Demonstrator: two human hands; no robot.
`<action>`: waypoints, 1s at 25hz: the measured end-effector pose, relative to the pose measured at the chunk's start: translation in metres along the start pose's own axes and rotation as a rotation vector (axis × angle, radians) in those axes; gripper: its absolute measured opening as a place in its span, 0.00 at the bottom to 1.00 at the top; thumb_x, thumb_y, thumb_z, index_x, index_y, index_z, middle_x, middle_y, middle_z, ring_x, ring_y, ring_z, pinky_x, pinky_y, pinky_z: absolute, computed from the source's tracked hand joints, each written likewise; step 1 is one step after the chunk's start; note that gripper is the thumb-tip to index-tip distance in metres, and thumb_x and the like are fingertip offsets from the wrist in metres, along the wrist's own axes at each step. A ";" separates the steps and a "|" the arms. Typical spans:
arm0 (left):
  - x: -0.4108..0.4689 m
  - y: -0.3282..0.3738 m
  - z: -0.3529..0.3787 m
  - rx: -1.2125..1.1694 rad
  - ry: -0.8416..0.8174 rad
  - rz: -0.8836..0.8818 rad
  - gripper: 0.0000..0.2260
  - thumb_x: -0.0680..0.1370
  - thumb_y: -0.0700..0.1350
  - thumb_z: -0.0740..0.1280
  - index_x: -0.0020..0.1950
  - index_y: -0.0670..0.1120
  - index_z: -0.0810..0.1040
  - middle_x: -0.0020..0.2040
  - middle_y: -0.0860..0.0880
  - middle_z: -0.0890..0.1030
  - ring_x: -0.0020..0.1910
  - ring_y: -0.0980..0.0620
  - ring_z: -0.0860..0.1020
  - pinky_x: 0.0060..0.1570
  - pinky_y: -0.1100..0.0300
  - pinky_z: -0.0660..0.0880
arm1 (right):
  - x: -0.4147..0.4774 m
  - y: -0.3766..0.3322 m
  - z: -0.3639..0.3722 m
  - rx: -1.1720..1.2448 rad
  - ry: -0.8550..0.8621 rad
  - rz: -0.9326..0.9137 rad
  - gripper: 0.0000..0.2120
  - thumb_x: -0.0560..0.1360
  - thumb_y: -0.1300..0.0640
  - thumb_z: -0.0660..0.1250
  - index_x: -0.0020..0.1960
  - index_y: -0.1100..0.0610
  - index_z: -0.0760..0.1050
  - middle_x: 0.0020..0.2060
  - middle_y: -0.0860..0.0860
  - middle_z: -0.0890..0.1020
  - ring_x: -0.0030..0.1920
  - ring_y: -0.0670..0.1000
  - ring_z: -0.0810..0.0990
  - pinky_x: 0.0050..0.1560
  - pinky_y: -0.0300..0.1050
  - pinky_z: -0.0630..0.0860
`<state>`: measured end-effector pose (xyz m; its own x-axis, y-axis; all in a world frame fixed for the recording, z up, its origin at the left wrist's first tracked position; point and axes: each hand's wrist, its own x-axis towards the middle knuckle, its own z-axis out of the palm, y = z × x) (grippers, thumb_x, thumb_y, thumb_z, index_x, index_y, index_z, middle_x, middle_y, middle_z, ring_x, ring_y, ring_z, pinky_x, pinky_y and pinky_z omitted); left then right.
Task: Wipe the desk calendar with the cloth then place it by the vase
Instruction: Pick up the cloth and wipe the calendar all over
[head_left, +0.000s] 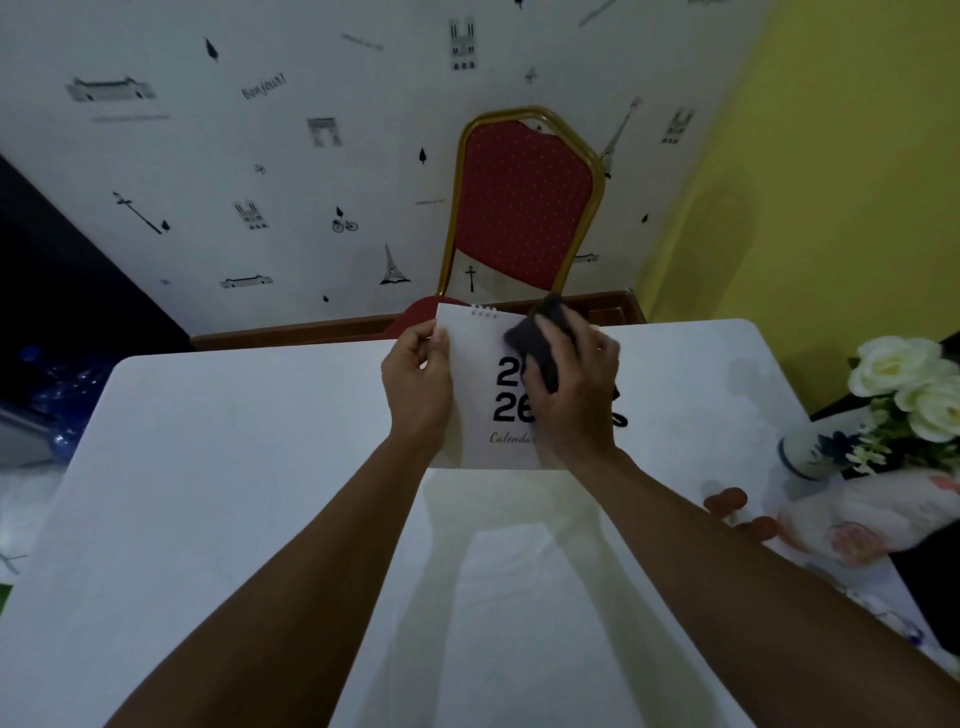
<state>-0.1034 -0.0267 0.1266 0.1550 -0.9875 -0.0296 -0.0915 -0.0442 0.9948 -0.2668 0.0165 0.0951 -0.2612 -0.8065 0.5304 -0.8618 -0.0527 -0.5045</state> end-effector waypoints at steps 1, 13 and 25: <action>0.001 0.002 0.001 -0.009 0.003 -0.017 0.04 0.83 0.50 0.64 0.53 0.56 0.78 0.50 0.57 0.82 0.44 0.58 0.82 0.35 0.72 0.75 | -0.008 0.002 0.001 -0.018 -0.049 -0.175 0.22 0.78 0.55 0.71 0.71 0.57 0.76 0.73 0.58 0.74 0.66 0.64 0.72 0.65 0.58 0.74; 0.006 0.018 -0.003 -0.079 -0.006 -0.074 0.05 0.83 0.49 0.64 0.53 0.53 0.79 0.45 0.59 0.81 0.37 0.62 0.82 0.27 0.73 0.75 | 0.012 0.019 -0.014 -0.078 0.009 -0.302 0.21 0.80 0.55 0.68 0.73 0.55 0.74 0.75 0.57 0.73 0.70 0.65 0.71 0.69 0.62 0.70; 0.009 0.014 -0.010 -0.116 0.035 -0.159 0.05 0.83 0.49 0.64 0.53 0.52 0.80 0.44 0.57 0.82 0.39 0.59 0.80 0.34 0.66 0.75 | 0.027 0.040 -0.035 -0.101 0.020 -0.174 0.20 0.80 0.55 0.67 0.71 0.56 0.75 0.74 0.57 0.74 0.65 0.65 0.72 0.66 0.59 0.69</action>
<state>-0.0937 -0.0347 0.1413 0.1927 -0.9635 -0.1857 0.0506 -0.1792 0.9825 -0.3239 0.0132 0.1135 -0.1118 -0.7787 0.6174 -0.9338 -0.1302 -0.3333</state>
